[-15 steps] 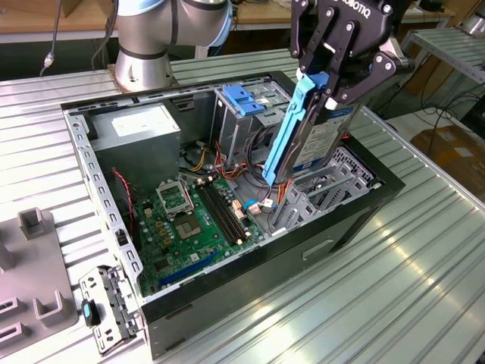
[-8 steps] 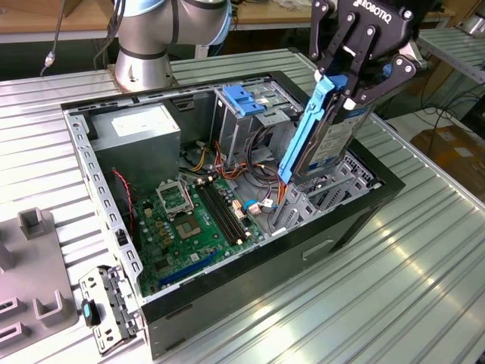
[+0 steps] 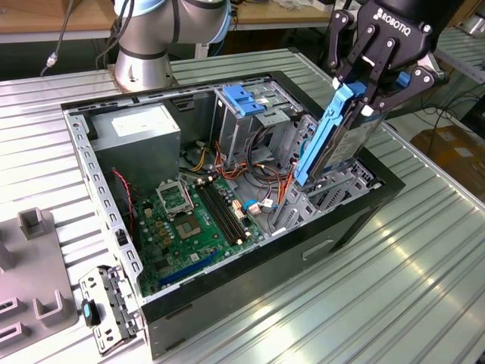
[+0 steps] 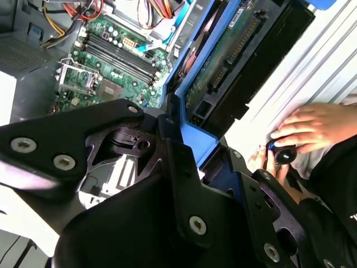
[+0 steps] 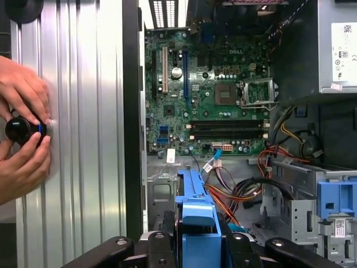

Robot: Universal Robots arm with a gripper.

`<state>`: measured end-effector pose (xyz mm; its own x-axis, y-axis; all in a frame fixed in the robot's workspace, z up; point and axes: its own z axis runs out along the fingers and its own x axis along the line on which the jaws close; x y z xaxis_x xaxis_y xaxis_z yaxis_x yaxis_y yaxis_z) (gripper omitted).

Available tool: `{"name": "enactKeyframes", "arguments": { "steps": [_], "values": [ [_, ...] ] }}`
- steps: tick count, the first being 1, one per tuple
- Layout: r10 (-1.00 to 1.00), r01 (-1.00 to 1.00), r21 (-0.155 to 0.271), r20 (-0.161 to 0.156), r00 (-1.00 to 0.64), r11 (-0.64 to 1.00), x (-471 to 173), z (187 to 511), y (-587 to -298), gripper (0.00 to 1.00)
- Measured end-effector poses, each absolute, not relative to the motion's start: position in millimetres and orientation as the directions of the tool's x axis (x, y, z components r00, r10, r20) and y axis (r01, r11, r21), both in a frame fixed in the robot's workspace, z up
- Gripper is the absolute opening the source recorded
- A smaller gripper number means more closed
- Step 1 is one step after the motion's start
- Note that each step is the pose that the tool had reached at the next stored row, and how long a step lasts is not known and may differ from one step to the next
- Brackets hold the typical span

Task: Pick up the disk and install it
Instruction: 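Insert the disk into the insertion slot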

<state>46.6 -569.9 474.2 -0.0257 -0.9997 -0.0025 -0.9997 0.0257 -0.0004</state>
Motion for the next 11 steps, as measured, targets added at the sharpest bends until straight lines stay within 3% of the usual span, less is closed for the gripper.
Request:
{"name": "enactKeyframes", "arguments": {
  "steps": [11],
  "values": [
    [-1.000,-1.000,0.000,-0.003,-0.025,0.025,61,463,-567,0.37]
  ]
}}
